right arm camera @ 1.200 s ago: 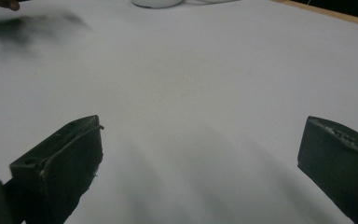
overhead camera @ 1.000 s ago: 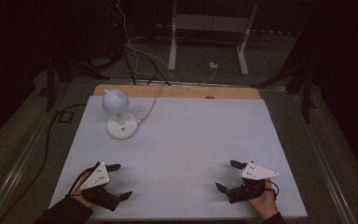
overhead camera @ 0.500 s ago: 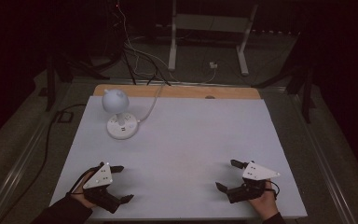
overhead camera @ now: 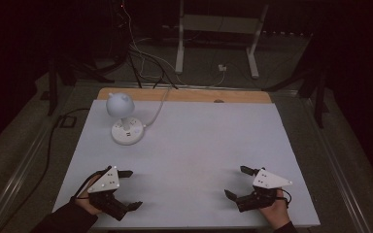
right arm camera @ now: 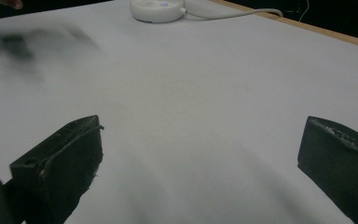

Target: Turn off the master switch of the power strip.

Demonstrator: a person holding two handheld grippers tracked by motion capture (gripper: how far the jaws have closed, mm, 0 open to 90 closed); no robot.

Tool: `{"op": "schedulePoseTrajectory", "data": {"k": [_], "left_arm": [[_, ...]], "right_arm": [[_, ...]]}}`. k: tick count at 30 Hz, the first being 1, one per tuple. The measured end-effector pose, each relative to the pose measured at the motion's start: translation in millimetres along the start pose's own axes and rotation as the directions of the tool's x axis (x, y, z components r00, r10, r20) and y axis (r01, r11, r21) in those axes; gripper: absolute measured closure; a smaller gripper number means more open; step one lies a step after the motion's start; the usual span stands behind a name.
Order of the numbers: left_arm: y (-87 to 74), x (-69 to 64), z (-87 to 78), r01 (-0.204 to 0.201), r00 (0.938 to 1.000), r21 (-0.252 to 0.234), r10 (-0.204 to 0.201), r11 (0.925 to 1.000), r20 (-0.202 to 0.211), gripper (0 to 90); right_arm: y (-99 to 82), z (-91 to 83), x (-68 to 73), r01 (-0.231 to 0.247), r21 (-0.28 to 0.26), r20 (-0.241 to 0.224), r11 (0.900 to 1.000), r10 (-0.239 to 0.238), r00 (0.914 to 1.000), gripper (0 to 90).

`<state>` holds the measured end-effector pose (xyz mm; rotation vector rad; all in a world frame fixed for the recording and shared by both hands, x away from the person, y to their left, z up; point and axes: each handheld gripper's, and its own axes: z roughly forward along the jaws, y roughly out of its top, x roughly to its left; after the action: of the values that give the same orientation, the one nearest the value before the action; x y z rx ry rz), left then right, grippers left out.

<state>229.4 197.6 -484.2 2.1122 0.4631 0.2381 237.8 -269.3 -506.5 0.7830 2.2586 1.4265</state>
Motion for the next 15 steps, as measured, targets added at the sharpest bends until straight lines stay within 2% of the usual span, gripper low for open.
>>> {"op": "schedulePoseTrajectory", "data": {"k": [15], "left_arm": [[16.1, 10.4, 1.6, 0.013, 0.9997, -0.019, -0.013, 0.9997, -0.02, 0.3]], "right_arm": [[0.9, -0.9, 0.2, -0.009, -0.006, -0.004, 0.9999, 0.009, 1.0, 0.0]]}}
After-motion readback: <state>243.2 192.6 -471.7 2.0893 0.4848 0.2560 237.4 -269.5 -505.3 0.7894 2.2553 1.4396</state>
